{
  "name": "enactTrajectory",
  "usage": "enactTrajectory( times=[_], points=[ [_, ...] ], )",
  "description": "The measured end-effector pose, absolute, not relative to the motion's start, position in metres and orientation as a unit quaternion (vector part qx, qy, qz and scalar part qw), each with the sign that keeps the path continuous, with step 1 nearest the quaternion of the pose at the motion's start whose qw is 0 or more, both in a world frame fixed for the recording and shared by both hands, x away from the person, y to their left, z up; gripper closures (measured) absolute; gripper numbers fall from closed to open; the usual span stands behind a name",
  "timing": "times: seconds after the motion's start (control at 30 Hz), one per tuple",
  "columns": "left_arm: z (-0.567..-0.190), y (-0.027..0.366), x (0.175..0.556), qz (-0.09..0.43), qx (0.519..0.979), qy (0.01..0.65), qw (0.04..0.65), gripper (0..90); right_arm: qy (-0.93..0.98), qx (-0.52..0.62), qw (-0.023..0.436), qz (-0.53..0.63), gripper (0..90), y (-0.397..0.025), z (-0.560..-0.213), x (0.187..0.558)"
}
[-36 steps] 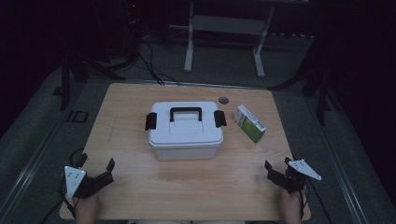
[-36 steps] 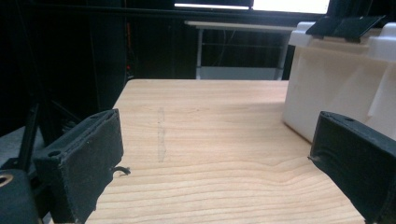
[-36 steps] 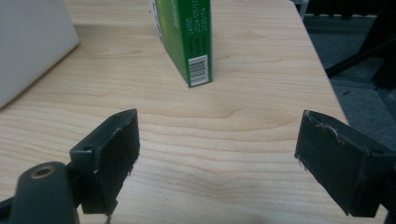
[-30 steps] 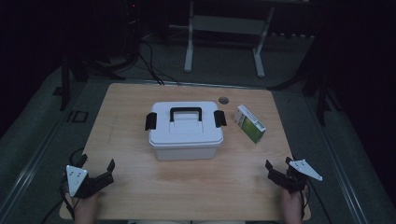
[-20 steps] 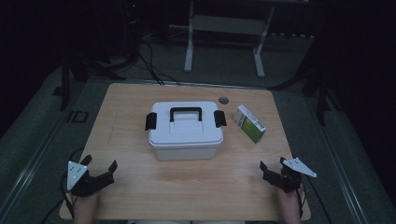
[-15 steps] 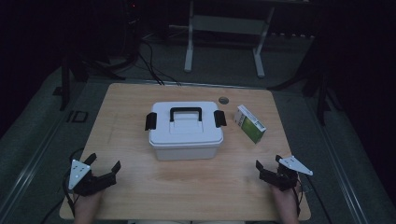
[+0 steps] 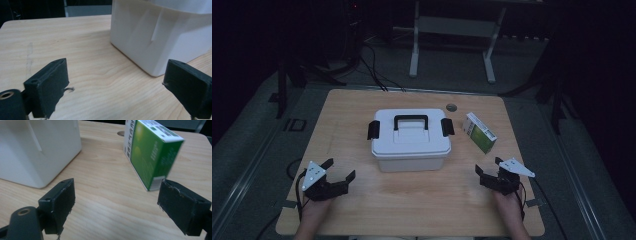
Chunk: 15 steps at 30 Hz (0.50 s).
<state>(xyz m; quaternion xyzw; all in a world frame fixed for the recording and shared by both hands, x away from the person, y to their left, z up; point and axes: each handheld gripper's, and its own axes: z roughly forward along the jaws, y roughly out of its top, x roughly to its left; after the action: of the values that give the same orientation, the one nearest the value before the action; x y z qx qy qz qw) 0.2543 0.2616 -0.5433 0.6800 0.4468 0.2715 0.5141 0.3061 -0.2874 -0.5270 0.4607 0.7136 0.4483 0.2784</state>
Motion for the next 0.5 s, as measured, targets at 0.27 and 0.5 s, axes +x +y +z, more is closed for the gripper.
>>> enactTrajectory(
  times=[0.27,0.5],
  points=[
    [-0.54,0.244,0.28,0.243,0.71,0.425,0.507,19.0,0.716,0.438,0.258,0.479,16.4,-0.266,-0.519,0.324],
    [-0.53,0.234,0.303,0.251,0.716,0.419,0.498,32.3,0.729,0.416,0.247,0.483,24.1,-0.244,-0.52,0.34]
  ],
)
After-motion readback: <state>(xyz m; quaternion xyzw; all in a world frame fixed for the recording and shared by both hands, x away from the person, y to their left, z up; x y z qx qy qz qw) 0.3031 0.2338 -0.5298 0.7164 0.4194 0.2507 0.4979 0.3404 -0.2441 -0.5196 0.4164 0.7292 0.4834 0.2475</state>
